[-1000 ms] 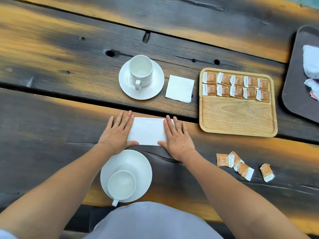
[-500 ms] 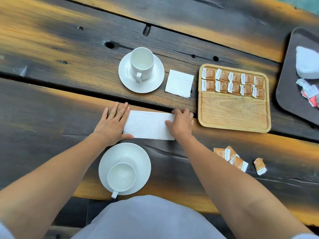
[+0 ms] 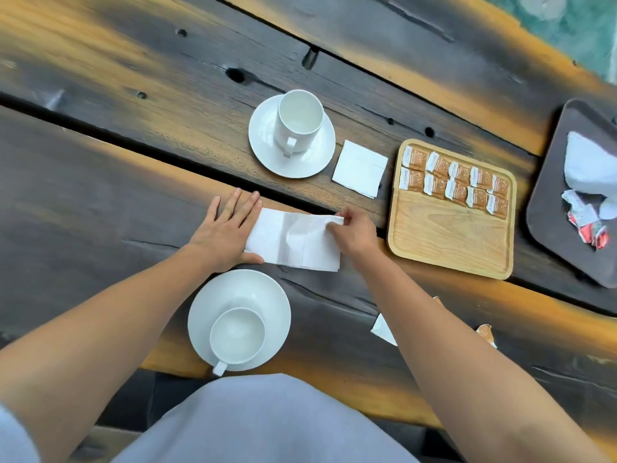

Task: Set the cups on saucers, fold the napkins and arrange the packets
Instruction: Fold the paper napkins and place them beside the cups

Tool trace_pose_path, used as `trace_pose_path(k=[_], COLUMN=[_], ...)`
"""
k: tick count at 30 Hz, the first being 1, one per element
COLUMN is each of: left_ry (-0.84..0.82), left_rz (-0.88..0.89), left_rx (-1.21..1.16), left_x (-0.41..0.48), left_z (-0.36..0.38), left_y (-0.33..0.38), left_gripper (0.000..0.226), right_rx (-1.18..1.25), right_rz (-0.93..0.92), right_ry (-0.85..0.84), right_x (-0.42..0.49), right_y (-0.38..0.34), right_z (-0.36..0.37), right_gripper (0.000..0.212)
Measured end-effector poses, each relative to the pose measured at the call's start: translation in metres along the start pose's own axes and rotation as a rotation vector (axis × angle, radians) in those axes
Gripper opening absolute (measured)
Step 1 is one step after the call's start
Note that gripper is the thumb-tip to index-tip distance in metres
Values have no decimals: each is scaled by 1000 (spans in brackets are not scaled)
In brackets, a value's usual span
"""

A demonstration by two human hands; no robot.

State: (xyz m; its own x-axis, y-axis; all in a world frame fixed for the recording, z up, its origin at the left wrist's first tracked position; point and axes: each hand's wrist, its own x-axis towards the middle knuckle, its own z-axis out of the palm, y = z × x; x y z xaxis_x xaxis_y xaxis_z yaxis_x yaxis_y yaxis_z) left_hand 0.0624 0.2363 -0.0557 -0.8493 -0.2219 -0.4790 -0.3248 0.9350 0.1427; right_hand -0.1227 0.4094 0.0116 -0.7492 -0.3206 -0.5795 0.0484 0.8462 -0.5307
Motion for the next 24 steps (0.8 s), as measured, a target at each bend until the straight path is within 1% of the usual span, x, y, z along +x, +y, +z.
trace_pose_path(k=[3,7,9,11,13,15,16,18,19,21,24], left_ry=[-6,-48,-58,0,144,272,300,282,260,201,94], left_rz=[8,13,8,-1,-15,-63,-105,-196,-228,-258,-278], left_rx=[-16,-45,-92,-156,-264,-460,-566,-724,-775,-840,-921], left_x=[0,-3,-3,-4,-7,-10,-12,-13,-13,-14,-13], left_z=[-3,-10,-17,-23,-26,-27,-26,-26,-25,-25,-24], left_y=[1,2,3,5,9,12,13,15,17,22,28], left_gripper=[114,116,115,108,93,68,52,26,17,13,14], right_rx=[-18,-111,-120,-99,-79,-69,-43,48,86,142,252], right_rz=[-21,-74,-73,-40,3,31,51,105,129,166,216], right_ry=[-34,-11,-19,-46,-76,-93,-98,-109,-114,-123,-136], right_x=[-6,-13,-13,-11,-9,-7,-7,-7,-7,-8,-10], right_y=[-6,-14,-17,-17,-16,-15,-15,-16,-16,-17,-20], right_z=[2,4,5,7,11,16,19,24,25,26,25], right_gripper=[6,6,7,8,8,7,9,14,14,14,16])
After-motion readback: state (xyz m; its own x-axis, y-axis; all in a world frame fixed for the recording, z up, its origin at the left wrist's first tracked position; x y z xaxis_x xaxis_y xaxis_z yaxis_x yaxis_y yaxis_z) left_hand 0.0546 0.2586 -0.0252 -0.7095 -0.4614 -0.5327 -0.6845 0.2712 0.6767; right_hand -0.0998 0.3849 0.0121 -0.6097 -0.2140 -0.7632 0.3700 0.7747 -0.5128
